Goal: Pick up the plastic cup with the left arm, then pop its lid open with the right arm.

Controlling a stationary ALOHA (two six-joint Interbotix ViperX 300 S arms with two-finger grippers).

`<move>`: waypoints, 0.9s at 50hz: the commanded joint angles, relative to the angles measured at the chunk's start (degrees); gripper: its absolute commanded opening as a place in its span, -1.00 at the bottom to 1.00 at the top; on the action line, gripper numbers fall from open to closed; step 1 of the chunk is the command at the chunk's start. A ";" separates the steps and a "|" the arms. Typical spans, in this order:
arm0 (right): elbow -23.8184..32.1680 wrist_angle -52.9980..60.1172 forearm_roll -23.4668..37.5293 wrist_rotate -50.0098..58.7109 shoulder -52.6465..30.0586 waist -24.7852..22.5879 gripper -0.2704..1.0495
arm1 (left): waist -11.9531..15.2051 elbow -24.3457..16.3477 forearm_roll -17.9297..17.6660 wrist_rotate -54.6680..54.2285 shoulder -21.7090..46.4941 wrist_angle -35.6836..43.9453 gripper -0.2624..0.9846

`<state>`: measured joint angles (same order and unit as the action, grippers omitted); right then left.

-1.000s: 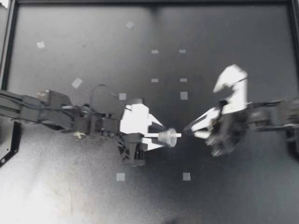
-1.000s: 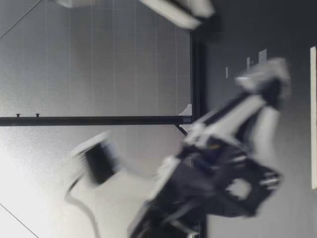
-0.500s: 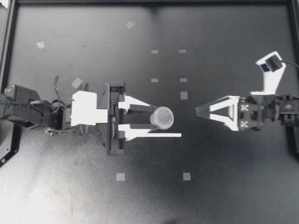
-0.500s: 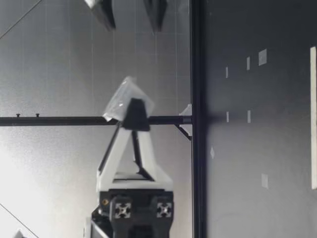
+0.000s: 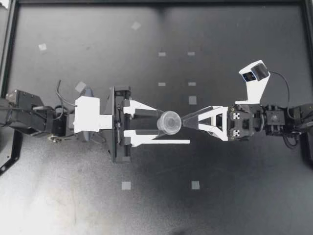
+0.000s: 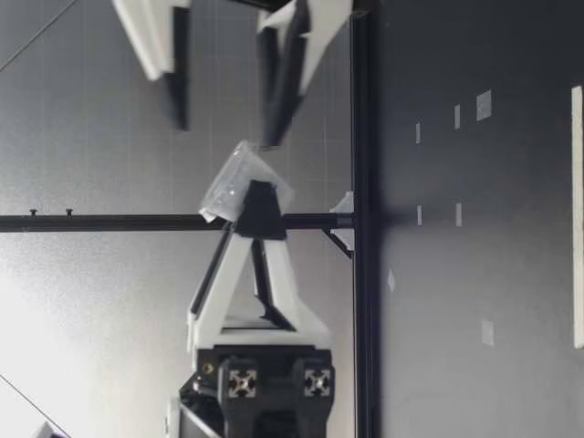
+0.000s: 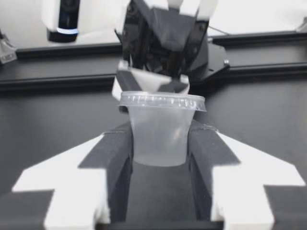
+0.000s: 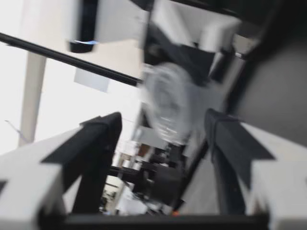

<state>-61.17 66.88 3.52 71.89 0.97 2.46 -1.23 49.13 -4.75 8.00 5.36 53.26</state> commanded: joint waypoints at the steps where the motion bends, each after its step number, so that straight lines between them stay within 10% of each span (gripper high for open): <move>1: 1.41 2.20 0.44 -0.18 2.02 0.62 0.45 | 0.09 -1.41 -0.09 0.00 -0.62 0.53 -0.18; 26: 0.18 11.25 1.49 -0.97 6.24 2.81 0.44 | 0.18 -1.76 -0.09 -1.14 -0.35 -4.83 -0.19; 45: -2.46 -10.11 12.48 -30.41 19.51 5.45 0.44 | 0.09 -1.05 -0.09 -3.16 -1.93 -1.23 -0.19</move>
<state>-64.34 62.23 14.50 45.70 17.58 7.65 -1.23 48.52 -4.92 5.27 5.10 50.71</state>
